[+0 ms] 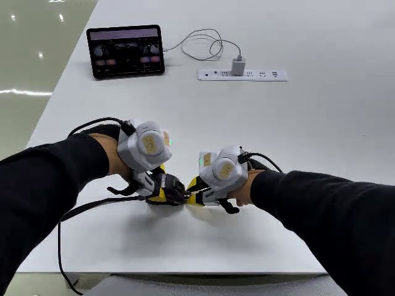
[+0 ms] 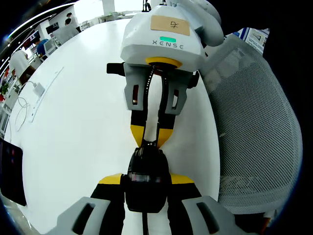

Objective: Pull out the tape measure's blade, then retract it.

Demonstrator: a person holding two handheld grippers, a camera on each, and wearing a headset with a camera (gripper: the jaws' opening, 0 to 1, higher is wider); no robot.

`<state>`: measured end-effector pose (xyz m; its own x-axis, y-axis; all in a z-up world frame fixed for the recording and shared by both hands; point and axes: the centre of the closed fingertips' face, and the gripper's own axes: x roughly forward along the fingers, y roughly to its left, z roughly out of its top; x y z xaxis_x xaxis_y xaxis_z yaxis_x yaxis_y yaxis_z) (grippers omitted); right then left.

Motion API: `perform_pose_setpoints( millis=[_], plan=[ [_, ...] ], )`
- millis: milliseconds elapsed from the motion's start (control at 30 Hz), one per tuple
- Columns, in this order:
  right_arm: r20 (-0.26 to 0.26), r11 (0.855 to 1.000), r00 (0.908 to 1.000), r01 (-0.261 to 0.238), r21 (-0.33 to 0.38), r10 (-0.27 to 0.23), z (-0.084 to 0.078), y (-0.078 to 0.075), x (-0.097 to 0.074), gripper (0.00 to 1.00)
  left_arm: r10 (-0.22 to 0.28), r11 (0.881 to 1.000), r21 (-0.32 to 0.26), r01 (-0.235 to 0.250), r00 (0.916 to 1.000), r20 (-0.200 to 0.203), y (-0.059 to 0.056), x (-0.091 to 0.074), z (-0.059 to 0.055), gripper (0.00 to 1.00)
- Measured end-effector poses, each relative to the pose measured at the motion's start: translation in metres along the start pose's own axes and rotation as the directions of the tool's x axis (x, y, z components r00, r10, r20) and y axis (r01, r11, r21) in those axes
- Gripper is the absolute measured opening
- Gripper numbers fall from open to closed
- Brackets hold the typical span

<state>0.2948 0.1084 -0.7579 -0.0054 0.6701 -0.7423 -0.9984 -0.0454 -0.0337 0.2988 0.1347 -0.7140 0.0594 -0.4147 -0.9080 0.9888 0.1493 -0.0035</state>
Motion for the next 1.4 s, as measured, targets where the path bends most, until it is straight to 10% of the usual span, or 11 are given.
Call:
perform_pose_setpoints(
  millis=[1400],
  plan=[
    [-0.033, 0.999, 0.9991, -0.025, 0.02, 0.026, -0.018, -0.001, -0.018, 0.09, -0.005, 0.999, -0.033, 0.005, 1.0, 0.004, -0.002, 0.0, 0.0, 0.3]
  ],
)
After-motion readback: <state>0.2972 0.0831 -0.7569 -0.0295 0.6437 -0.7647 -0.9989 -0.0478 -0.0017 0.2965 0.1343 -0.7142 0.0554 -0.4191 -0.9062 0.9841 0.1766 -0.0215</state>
